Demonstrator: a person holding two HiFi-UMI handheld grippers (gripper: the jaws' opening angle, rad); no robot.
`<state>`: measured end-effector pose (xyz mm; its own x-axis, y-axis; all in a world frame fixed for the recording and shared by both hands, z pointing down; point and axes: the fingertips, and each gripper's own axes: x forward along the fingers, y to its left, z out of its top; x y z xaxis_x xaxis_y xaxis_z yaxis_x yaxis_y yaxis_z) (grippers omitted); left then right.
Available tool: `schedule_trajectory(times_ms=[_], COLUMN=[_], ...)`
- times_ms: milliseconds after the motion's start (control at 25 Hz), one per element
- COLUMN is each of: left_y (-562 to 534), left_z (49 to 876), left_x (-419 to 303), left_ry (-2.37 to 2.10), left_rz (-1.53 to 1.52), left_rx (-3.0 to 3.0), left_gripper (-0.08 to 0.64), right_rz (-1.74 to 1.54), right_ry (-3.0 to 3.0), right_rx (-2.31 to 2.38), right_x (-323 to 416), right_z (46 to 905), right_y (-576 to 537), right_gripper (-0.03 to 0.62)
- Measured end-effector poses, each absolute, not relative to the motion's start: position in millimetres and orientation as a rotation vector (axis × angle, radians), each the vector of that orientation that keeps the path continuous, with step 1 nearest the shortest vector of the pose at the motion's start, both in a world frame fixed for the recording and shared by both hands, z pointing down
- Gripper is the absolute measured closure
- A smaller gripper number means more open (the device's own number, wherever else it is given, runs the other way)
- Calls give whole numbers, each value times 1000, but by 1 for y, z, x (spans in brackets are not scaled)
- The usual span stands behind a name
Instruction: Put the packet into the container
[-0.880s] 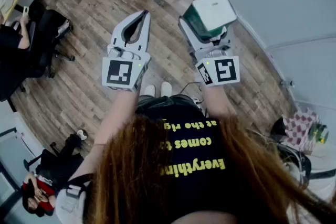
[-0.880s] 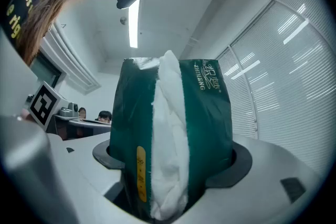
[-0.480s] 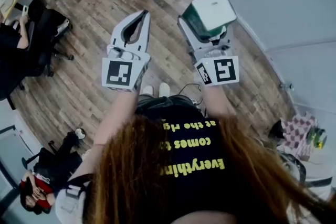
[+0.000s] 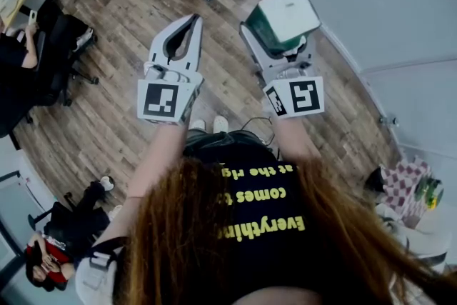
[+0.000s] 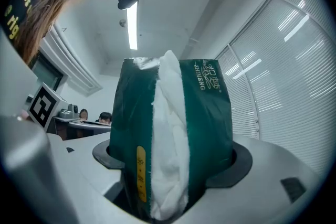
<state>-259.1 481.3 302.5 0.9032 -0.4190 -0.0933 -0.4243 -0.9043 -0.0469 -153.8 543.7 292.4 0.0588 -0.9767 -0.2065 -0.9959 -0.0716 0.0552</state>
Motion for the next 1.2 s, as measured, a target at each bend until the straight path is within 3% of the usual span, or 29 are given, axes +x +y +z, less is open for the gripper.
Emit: schedule_trajectory(times_ms=[800,1200], left_y=[472,417], left_z=[295,301], left_x=[-267,-274], left_ry=[718,675], left_rz=[115,132], left_rx=[-2962,-2981], left_gripper=[558,558], right_rz=[239,236], right_ry=[2063,2060], right_rx=[-2188,-2228], right_x=[-147,-158], right_z=[296,298], right_y=[541,485], right_gripper=[172,172])
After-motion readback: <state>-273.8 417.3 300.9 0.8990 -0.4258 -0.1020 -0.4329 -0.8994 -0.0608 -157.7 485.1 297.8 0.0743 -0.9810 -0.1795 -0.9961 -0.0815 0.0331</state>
